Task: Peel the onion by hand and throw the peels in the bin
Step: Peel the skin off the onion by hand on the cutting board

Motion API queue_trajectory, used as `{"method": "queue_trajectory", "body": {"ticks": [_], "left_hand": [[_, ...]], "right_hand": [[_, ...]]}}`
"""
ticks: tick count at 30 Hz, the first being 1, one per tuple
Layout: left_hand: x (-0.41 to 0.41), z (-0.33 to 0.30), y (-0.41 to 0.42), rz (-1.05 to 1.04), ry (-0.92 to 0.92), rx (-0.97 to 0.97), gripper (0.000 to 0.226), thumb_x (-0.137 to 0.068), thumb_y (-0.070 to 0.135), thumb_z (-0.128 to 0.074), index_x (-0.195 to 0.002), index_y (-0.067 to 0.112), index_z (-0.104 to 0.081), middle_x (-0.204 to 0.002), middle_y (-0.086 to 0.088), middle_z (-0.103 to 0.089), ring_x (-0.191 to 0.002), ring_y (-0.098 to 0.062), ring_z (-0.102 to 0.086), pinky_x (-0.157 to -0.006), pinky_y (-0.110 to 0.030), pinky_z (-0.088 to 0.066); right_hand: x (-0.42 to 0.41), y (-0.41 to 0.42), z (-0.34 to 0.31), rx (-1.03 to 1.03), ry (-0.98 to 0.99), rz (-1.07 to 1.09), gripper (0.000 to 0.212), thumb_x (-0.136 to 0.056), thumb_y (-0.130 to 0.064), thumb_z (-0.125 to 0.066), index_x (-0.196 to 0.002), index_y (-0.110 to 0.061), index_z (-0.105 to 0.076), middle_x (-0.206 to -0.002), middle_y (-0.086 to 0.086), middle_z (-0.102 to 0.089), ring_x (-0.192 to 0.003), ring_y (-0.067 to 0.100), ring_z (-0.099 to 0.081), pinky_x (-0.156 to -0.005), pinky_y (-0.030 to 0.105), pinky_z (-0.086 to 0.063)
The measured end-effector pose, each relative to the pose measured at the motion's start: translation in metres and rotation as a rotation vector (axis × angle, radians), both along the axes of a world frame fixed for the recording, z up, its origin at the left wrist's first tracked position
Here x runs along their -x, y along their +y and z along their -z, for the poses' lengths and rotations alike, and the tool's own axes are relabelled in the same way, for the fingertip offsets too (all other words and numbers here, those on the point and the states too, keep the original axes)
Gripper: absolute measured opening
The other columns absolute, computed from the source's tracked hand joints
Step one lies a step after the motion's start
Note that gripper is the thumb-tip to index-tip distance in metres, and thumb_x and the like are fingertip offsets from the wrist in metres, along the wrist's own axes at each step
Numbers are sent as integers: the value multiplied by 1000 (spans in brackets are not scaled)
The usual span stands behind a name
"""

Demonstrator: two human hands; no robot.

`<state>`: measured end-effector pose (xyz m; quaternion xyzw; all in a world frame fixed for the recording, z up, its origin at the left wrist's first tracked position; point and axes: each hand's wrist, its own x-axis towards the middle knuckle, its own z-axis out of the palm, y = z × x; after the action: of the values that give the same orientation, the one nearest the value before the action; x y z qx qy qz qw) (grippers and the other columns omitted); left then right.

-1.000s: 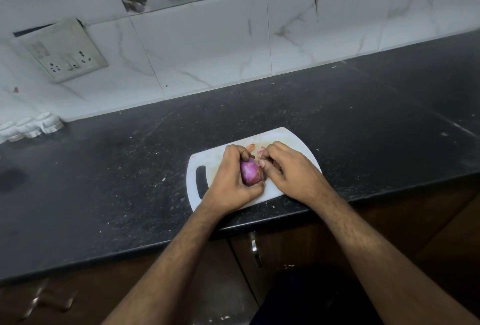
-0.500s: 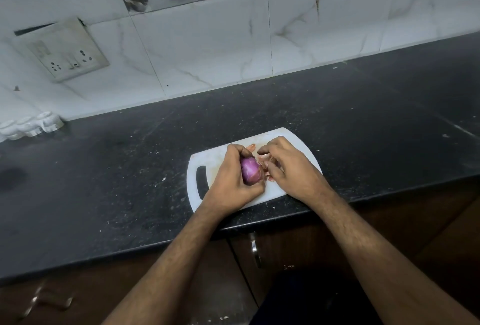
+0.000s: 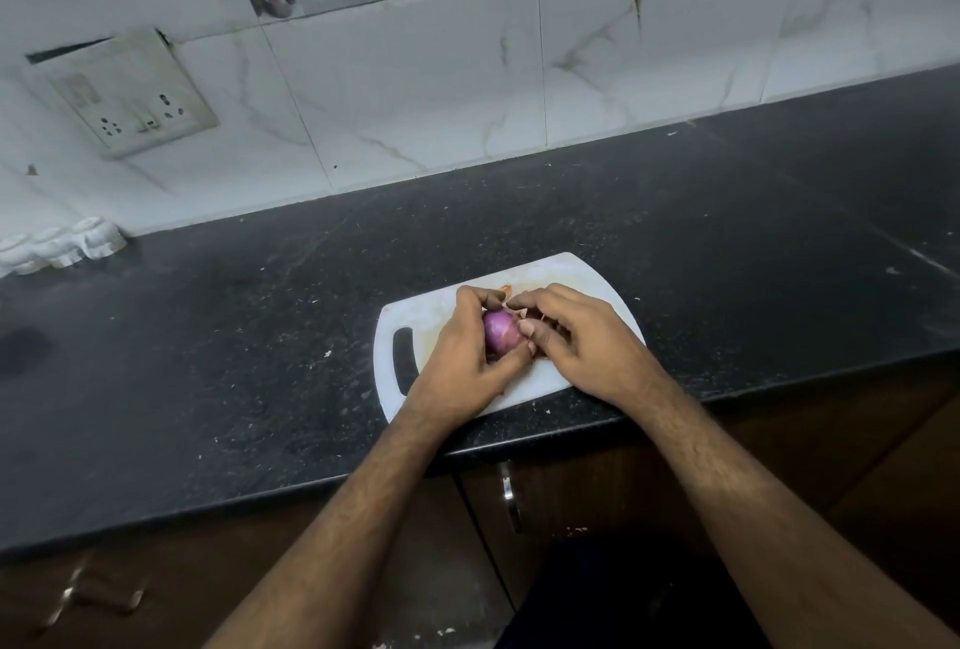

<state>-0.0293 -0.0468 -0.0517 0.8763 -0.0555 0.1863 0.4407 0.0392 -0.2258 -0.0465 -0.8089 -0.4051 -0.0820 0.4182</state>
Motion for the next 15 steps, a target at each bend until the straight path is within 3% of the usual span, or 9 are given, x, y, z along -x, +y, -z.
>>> {"method": "queue_trajectory", "body": {"ticks": [4, 7, 12, 15], "left_hand": [[-3, 1, 3, 33, 26, 2, 60, -83, 19, -89, -122, 18, -42, -141, 2, -54, -128, -6, -59, -102, -18, -52], [-4, 2, 5, 33, 67, -17, 69, -80, 15, -83, -131, 20, -38, -140, 1, -51, -126, -12, -60, -101, -24, -54], [-3, 2, 5, -1, 80, -11, 59, -88, 21, -85, -131, 21, -45, -130, 8, -59, -115, -4, -62, -88, -18, -54], [0, -1, 2, -9, 50, -20, 54, -94, 30, -80, -137, 18, -51, -126, 10, -63, -113, 1, -62, -71, -17, -58]], "right_hand": [[-3, 0, 0, -3, 89, 4, 23, -101, -27, -63, -123, -25, -69, -109, -13, -71, -97, 3, -67, -87, 23, -54], [-5, 0, 0, -19, 190, 20, 17, -101, -26, -64, -116, -22, -71, -92, -9, -76, -75, 4, -71, -75, 24, -57], [-7, 1, 1, 6, 203, 93, 19, -105, -28, -55, -110, -22, -72, -93, -9, -76, -76, 2, -70, -73, 19, -55], [-7, 2, 1, 7, 161, 125, 22, -106, -27, -52, -101, -20, -71, -85, -8, -72, -75, 4, -67, -70, 21, -50]]}}
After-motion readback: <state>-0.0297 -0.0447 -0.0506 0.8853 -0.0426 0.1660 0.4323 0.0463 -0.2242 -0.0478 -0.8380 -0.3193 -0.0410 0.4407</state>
